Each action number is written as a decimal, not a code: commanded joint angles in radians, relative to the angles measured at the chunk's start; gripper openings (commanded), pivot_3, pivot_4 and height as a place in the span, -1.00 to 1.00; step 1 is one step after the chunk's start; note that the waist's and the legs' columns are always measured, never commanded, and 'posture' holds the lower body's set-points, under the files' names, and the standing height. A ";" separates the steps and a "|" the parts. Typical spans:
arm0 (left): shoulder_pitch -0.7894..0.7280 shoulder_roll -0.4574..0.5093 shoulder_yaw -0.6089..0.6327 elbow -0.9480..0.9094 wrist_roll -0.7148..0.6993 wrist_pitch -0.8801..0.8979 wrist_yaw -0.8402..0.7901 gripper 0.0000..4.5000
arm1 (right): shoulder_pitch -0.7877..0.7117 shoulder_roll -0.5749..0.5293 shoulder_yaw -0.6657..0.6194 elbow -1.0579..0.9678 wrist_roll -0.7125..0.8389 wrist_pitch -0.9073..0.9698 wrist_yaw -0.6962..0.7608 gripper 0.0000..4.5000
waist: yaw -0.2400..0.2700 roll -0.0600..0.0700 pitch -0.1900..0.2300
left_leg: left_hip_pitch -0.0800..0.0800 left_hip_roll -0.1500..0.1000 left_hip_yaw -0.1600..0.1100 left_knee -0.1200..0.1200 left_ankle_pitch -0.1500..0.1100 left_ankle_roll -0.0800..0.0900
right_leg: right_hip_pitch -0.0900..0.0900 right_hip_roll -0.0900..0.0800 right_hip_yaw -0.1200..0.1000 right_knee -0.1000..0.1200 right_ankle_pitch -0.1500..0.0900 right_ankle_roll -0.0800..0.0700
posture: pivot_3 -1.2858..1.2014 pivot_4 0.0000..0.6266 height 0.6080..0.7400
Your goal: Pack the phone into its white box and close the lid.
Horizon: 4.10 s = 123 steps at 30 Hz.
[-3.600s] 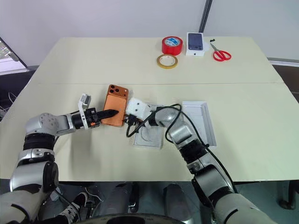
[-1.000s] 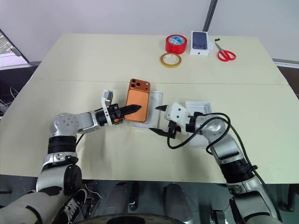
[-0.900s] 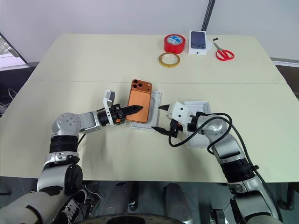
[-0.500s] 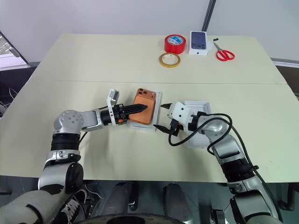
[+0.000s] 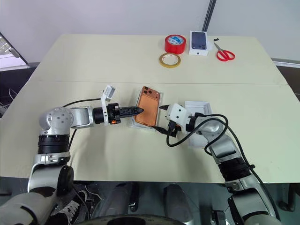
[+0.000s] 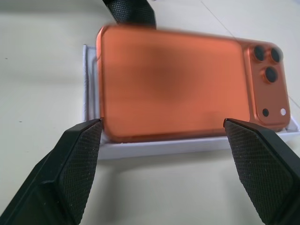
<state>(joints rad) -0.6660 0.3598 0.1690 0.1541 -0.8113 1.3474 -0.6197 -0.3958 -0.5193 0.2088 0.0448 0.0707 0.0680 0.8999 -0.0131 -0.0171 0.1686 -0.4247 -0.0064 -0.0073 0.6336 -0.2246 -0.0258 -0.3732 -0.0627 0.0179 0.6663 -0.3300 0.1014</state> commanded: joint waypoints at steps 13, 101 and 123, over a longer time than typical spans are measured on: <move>-0.034 0.075 -0.052 0.068 0.212 -0.367 0.001 -0.61 | -0.056 -0.012 -0.061 0.072 -0.012 -0.050 -0.046 -0.15 | 0.001 0.000 0.000 | 0.000 0.000 0.000 0.001 0.000 0.000 | 0.000 0.000 0.000 0.000 0.000 0.000 | 0.03 -0.52 1.00; 0.074 0.074 -0.238 -0.113 0.355 -0.634 -0.374 -0.22 | 0.213 -0.358 -0.304 -0.192 0.055 0.180 0.028 -0.19 | 0.020 0.002 0.001 | -0.001 0.001 0.000 0.014 -0.008 0.013 | 0.008 0.000 -0.002 0.000 -0.001 0.002 | 0.03 -0.52 1.00; 0.255 0.219 -0.165 -0.115 0.374 -1.218 -0.699 0.94 | 0.453 -0.285 -0.527 -0.659 0.181 0.992 -0.272 0.99 | 0.025 0.004 0.000 | -0.002 0.001 0.001 0.012 -0.009 0.015 | 0.006 -0.003 -0.001 -0.001 -0.001 0.000 | 0.03 -0.52 1.00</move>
<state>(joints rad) -0.4209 0.5704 0.0041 0.0585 -0.4426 0.1672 -1.3069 0.0463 -0.7775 -0.2820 -0.5651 0.2315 1.0281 0.6144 0.0121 -0.0135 0.1687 -0.4265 -0.0057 -0.0066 0.6455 -0.2338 -0.0108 -0.3673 -0.0659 0.0170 0.6648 -0.3306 0.1013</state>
